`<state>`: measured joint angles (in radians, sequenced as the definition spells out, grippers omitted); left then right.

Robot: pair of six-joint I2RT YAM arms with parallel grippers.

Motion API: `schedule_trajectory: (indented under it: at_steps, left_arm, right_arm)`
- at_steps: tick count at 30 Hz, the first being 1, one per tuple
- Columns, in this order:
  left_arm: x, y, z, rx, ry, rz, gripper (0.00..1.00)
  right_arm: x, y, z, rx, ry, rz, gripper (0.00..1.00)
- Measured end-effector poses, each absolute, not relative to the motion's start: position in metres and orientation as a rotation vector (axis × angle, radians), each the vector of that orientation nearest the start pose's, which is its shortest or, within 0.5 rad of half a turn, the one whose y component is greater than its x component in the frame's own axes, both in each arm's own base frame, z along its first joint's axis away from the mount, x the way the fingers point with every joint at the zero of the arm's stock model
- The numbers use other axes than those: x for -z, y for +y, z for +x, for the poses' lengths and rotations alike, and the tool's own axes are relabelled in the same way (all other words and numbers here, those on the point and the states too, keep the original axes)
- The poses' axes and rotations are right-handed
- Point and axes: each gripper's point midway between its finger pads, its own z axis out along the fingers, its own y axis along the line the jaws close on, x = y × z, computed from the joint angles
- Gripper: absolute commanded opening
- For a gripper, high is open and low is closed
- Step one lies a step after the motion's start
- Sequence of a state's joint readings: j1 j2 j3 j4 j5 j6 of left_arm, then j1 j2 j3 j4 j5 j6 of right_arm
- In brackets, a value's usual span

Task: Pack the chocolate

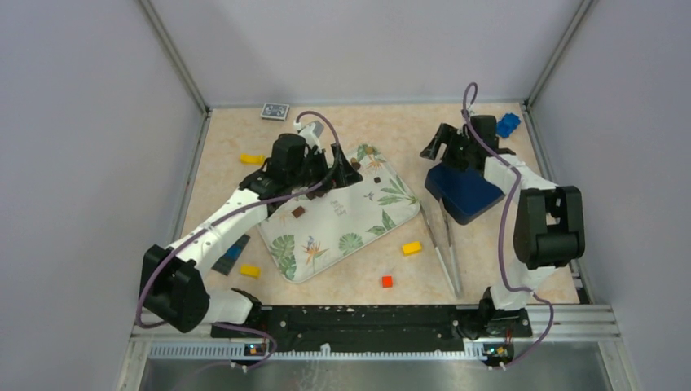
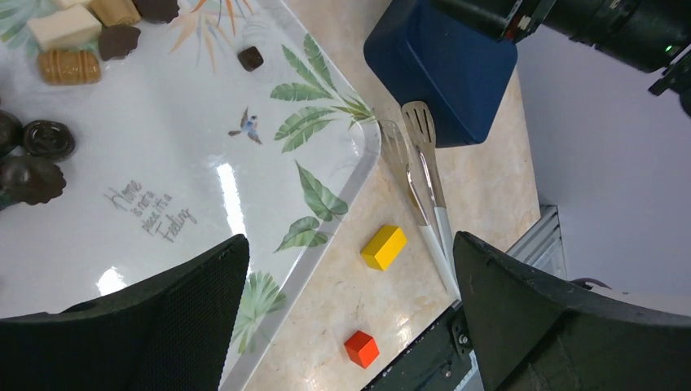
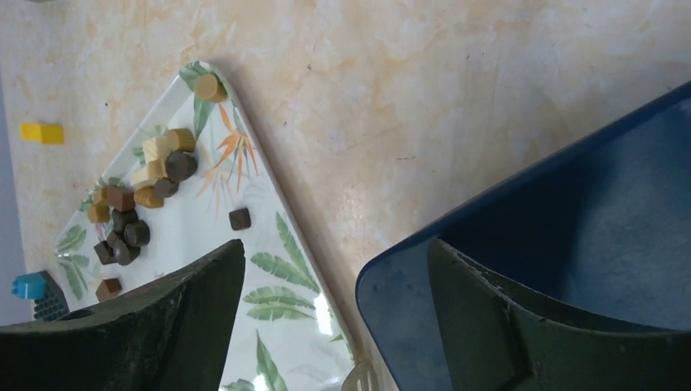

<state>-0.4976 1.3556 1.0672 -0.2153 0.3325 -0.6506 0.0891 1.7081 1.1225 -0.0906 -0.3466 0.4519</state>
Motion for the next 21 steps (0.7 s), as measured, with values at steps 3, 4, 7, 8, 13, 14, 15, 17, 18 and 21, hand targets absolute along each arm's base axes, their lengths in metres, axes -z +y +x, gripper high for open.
schedule_trajectory:
  at_steps: [3, 4, 7, 8, 13, 14, 15, 17, 18, 21]
  left_arm:
    - [-0.221, -0.257, 0.309, 0.998, 2.215, 0.05, 0.99]
    - [-0.225, -0.256, 0.308, 0.995, 2.207, 0.054, 0.99]
    - [-0.235, -0.253, 0.303, 0.995, 2.177, 0.066, 0.99]
    - [-0.239, -0.251, 0.301, 0.997, 2.165, 0.069, 0.99]
    - [-0.238, -0.242, 0.285, 0.991, 2.141, 0.096, 0.99]
    - [-0.235, -0.239, 0.28, 0.99, 2.143, 0.106, 0.99]
    - [-0.231, -0.237, 0.275, 0.985, 2.145, 0.115, 0.99]
    - [-0.225, -0.232, 0.267, 0.971, 2.154, 0.134, 0.99]
    - [-0.224, -0.23, 0.265, 0.965, 2.156, 0.144, 0.99]
    - [-0.222, -0.228, 0.26, 0.951, 2.158, 0.188, 0.99]
  right_arm:
    - [-0.129, 0.113, 0.449, -0.646, 2.28, 0.229, 0.81]
    - [-0.142, 0.112, 0.455, -0.632, 2.264, 0.223, 0.82]
    - [-0.198, 0.107, 0.479, -0.582, 2.154, 0.181, 0.82]
    - [-0.217, 0.104, 0.484, -0.564, 2.115, 0.168, 0.82]
    - [-0.284, 0.084, 0.474, -0.424, 1.983, 0.12, 0.81]
    - [-0.288, 0.078, 0.469, -0.384, 1.978, 0.119, 0.82]
    - [-0.29, 0.072, 0.465, -0.349, 1.974, 0.125, 0.82]
    - [-0.277, 0.06, 0.451, -0.276, 2.004, 0.138, 0.82]
    - [-0.267, 0.056, 0.443, -0.249, 2.031, 0.143, 0.81]
    - [-0.225, 0.047, 0.419, -0.191, 2.141, 0.151, 0.79]
